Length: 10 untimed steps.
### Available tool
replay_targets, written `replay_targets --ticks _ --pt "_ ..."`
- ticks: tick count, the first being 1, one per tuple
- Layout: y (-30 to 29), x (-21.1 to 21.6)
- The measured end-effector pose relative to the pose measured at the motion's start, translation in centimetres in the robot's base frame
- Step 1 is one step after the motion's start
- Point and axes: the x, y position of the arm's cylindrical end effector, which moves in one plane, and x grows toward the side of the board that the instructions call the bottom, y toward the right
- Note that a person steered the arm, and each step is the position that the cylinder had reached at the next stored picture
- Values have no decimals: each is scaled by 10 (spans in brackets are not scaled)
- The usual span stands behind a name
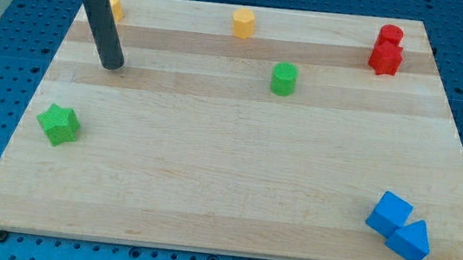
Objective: Slide the green star to the center left of the board
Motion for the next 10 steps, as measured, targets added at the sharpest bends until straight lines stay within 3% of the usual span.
replay_targets --ticks 1,2,3,4,5,7,8,10 --pt "10 39" --pt "8 162" --pt "8 217" --pt "-26 218" --pt "-65 188" --pt "-64 177" --pt "-48 126" --pt "-46 82"
